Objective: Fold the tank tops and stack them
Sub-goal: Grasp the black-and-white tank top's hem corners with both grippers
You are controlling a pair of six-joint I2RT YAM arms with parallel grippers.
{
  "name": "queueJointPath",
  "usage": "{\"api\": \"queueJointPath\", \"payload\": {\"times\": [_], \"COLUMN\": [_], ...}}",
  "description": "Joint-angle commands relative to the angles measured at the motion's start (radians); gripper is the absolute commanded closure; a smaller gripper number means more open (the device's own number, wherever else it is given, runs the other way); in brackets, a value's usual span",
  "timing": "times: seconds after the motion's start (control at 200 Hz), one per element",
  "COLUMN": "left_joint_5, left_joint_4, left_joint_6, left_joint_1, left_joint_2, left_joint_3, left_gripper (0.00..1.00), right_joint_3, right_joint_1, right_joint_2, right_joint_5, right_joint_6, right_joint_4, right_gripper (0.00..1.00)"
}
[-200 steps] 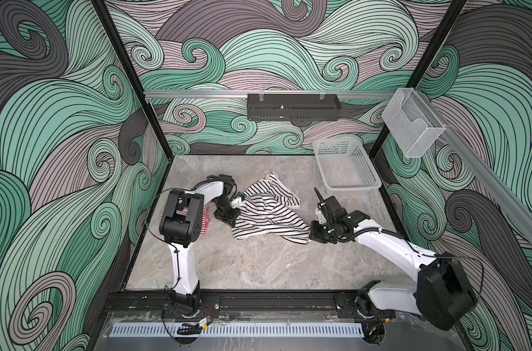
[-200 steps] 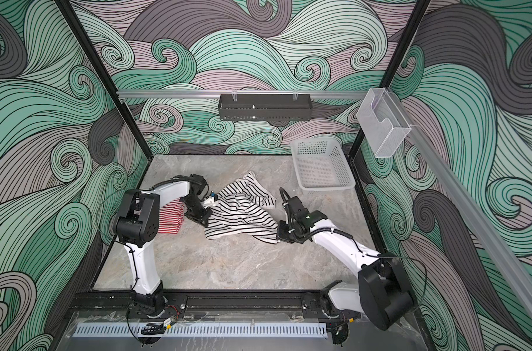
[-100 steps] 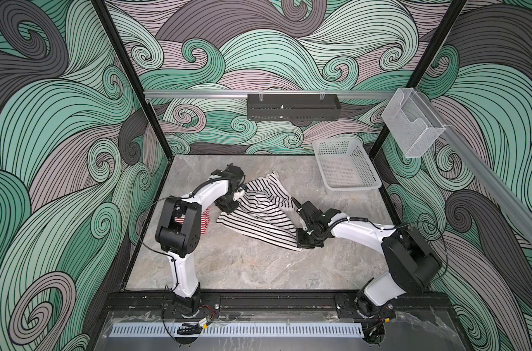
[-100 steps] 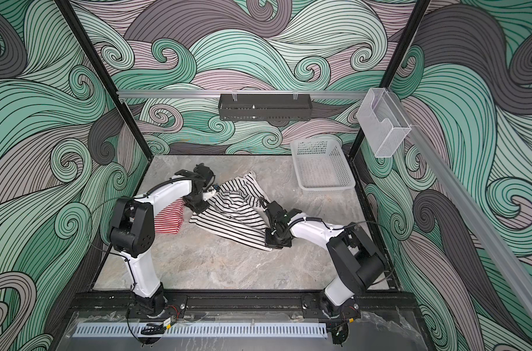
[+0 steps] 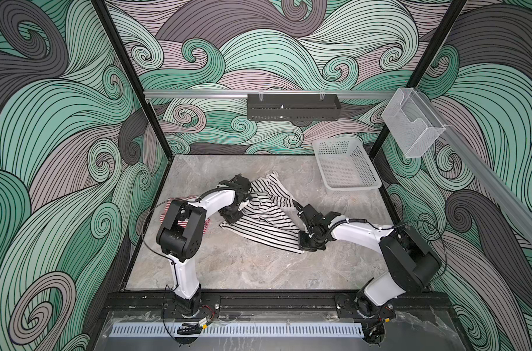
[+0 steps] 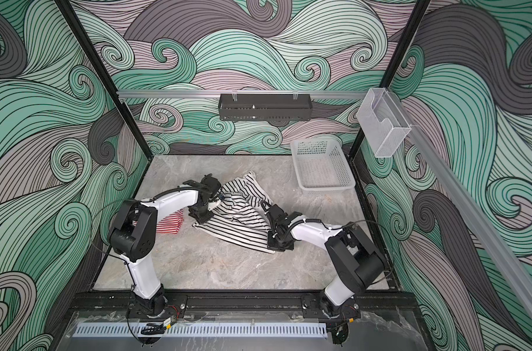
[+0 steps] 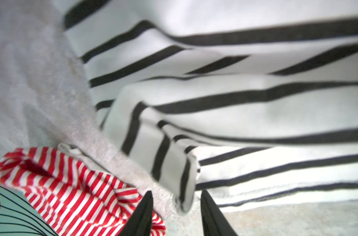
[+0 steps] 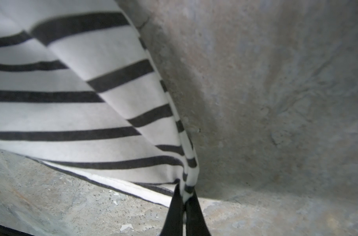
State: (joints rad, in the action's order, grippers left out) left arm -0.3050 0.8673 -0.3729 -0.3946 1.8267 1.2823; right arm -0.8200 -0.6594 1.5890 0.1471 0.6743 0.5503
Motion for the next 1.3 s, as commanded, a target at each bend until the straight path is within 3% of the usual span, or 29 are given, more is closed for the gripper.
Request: {"api": "queueJointPath", "payload": {"times": [0.0, 0.12, 0.2, 0.33, 0.505, 0.636, 0.761, 0.916, 1.021, 1.296], "left_joint_5": [0.05, 0.169, 0.306, 0.498, 0.564, 0.636, 0.716, 0.735, 0.737, 0.776], "left_joint_4": [-0.003, 0.023, 0.059, 0.083, 0.003, -0.017, 0.025, 0.063, 0.077, 0.116], "left_joint_6": [0.029, 0.021, -0.011, -0.071, -0.098, -0.133, -0.18, -0.208, -0.213, -0.227], "left_joint_1": [0.074, 0.166, 0.231, 0.296, 0.364, 0.42, 0.457, 0.481, 0.482, 0.478], "left_joint_2": [-0.085, -0.097, -0.078, -0.066, -0.047, -0.001, 0.045, 0.086, 0.103, 0.144], "left_joint_3": [-0.008, -0.018, -0.018, -0.047, -0.108, -0.123, -0.09, -0.045, -0.031, 0.014], "left_gripper": [0.57, 0.55, 0.56, 0.66, 0.82, 0.88, 0.87, 0.72, 0.68, 0.66], "right_joint_3": [0.035, 0.037, 0.038, 0.044, 0.06, 0.069, 0.074, 0.082, 0.083, 0.073], "right_joint_1": [-0.005, -0.005, -0.004, -0.005, -0.005, -0.005, -0.004, -0.005, -0.005, -0.005], "right_joint_2": [0.046, 0.058, 0.064, 0.069, 0.073, 0.068, 0.061, 0.053, 0.053, 0.064], "right_joint_5": [-0.029, -0.019, -0.017, -0.015, -0.001, 0.001, 0.004, 0.008, 0.008, 0.011], "right_joint_6": [0.022, 0.025, 0.027, 0.028, 0.04, 0.044, 0.045, 0.054, 0.056, 0.052], "right_joint_4": [-0.012, -0.023, -0.028, -0.038, -0.058, -0.062, -0.064, -0.073, -0.075, -0.078], "right_gripper": [1.0, 1.0, 1.0, 1.0, 1.0, 1.0, 1.0, 1.0, 1.0, 1.0]}}
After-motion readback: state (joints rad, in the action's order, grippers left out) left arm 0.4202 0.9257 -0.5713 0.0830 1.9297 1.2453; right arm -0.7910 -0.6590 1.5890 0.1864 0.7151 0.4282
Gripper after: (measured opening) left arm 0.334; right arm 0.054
